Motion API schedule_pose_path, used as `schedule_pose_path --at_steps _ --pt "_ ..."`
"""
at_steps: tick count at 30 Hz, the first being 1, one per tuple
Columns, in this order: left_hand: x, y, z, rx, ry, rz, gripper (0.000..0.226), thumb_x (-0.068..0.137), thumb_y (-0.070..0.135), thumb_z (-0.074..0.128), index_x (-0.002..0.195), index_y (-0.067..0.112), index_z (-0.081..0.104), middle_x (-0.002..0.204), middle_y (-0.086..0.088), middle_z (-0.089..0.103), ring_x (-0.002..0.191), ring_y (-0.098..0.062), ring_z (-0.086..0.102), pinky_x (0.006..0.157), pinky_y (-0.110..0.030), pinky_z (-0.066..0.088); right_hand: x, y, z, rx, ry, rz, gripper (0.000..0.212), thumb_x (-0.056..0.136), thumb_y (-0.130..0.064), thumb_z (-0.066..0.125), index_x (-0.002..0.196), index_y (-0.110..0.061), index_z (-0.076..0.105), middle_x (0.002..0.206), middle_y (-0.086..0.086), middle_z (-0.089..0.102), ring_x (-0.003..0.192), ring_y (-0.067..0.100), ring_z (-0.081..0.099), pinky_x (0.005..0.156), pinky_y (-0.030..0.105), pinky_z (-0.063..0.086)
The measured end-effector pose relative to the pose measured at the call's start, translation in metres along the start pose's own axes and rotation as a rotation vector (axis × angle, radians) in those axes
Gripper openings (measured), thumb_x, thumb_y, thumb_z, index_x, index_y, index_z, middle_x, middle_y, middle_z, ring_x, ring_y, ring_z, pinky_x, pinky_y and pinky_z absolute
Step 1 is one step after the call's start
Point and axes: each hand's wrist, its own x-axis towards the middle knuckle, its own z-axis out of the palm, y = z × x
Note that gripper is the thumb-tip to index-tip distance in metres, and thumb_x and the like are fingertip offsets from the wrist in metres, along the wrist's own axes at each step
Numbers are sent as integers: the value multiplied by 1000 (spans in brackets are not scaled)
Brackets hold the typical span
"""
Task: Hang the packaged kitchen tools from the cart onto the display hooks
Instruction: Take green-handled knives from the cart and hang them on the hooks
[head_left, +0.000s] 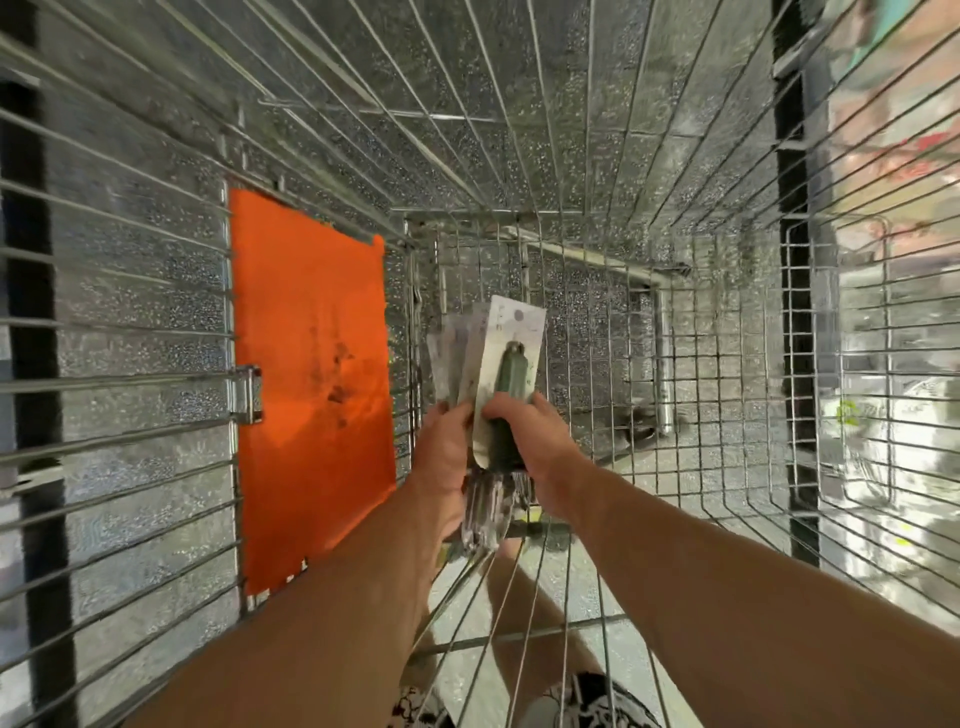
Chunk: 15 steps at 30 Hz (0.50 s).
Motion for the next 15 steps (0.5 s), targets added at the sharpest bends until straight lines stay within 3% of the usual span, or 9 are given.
schedule_pose_path --at_steps 2,5,8,10,13,15 --pt "-7 8 3 -4 -26 -15 45 100 25 67 132 -5 60 109 -23 73 91 -36 75 71 -41 64 -9 -8 2 32 6 -2 22 94 -27 67 109 -17 54 107 12 64 89 22 61 75 33 56" --pt "-18 20 8 -49 -35 -13 43 105 23 58 140 -2 53 115 -30 67 78 -25 74 58 -31 61 -22 -18 1 56 22 -37 20 94 -25 67 107 -17 54 107 11 65 90 21 63 72 32 56" --pt "-32 31 14 -60 -89 42 42 106 24 57 142 3 57 125 -28 69 97 -34 75 69 -37 63 -38 -31 -4 82 58 -80 20 92 -25 70 103 -18 54 103 10 66 91 23 66 82 41 61" --pt "-47 39 20 -70 -111 65 37 105 20 57 138 2 60 118 -26 73 93 -34 77 67 -38 63 -52 -40 -6 107 84 -99 24 90 -29 71 105 -19 56 102 9 65 89 23 66 79 39 60" --pt "-70 49 28 -88 -137 93 40 102 17 63 137 -2 58 118 -31 72 93 -40 76 65 -41 63 -81 -56 -6 106 133 -143 72 67 -50 77 128 -20 53 119 12 64 102 29 67 84 46 61" --pt "-91 60 36 -65 -204 102 35 101 19 63 124 -6 67 114 -34 71 91 -40 74 67 -43 62 -99 -64 -11 128 174 -179 93 53 -54 77 136 -19 51 122 11 64 105 30 68 89 50 60"
